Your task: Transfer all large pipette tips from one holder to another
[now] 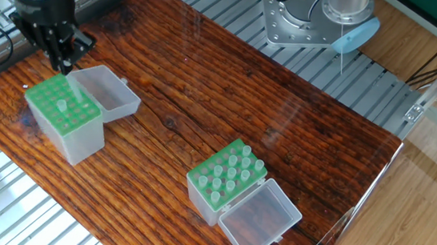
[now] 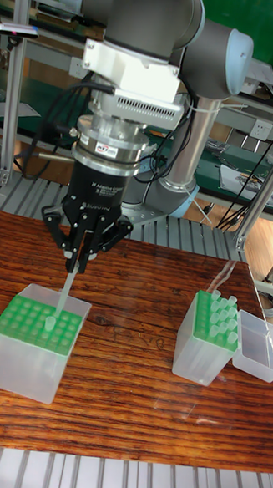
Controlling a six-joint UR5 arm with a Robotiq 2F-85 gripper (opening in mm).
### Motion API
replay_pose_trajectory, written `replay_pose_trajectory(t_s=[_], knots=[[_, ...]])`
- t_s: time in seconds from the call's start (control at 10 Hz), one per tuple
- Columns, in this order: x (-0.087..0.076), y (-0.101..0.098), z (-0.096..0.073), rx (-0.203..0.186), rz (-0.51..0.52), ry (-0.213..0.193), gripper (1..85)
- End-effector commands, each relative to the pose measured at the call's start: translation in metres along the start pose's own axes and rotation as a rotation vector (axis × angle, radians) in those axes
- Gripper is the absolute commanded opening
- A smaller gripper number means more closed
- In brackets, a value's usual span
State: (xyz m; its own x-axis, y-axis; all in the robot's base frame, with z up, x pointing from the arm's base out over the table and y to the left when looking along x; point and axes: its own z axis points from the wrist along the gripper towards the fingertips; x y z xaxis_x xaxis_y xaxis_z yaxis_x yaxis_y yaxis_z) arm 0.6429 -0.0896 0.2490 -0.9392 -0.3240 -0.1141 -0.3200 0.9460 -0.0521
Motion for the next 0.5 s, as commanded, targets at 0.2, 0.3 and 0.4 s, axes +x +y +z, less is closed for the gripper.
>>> replay_pose_trajectory(t_s=[0.2, 0.3, 0.4], knots=[[0.001, -0.002, -0.011, -0.006, -0.011, -0.014, 1.0], [-0.003, -0.007, -0.011, 0.002, -0.026, -0.022, 1.0], [-0.006, -0.011, -0.012, 0.009, -0.037, -0.031, 1.0]])
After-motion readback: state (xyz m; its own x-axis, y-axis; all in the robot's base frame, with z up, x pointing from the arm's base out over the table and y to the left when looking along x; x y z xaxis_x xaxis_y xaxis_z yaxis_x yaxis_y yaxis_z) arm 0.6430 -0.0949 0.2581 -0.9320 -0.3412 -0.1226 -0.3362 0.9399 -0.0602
